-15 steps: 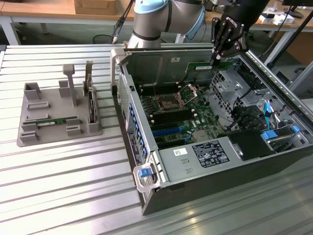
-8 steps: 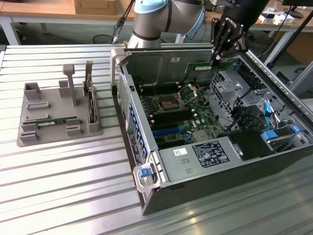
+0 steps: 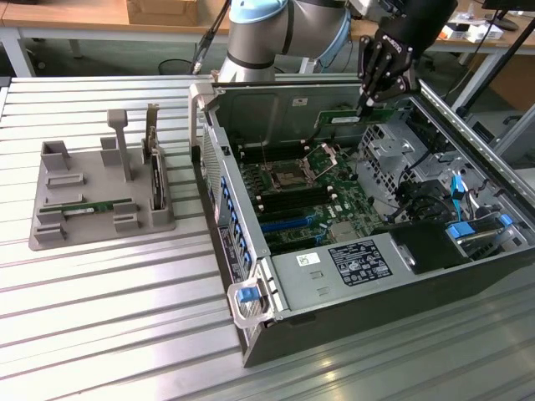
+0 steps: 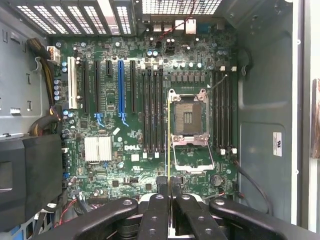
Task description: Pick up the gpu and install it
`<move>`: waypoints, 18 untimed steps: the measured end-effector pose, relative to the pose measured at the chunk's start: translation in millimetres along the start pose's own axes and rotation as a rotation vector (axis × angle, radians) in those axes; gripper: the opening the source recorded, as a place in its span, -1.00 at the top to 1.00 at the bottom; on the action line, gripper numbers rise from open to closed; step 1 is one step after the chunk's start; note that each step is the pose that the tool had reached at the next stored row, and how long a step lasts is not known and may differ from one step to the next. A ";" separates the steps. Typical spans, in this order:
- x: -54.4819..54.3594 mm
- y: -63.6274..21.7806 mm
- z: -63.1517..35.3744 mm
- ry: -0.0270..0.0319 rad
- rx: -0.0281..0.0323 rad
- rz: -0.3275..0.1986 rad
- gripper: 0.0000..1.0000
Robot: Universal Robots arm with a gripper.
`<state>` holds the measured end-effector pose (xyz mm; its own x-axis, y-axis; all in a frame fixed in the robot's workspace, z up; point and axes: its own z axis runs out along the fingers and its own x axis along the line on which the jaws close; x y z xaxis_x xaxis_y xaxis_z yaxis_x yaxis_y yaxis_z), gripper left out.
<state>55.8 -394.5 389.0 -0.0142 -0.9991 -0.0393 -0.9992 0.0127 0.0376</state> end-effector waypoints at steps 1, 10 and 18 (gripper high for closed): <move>0.0 0.0 0.7 0.0000 0.0000 0.000 0.76; 0.4 -0.4 9.5 0.0000 0.0000 0.000 0.76; 0.6 -0.6 14.8 -0.0001 0.0000 0.000 0.76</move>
<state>55.8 -394.5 374.2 -0.0142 -0.9991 -0.0395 -0.9992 0.0127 0.0376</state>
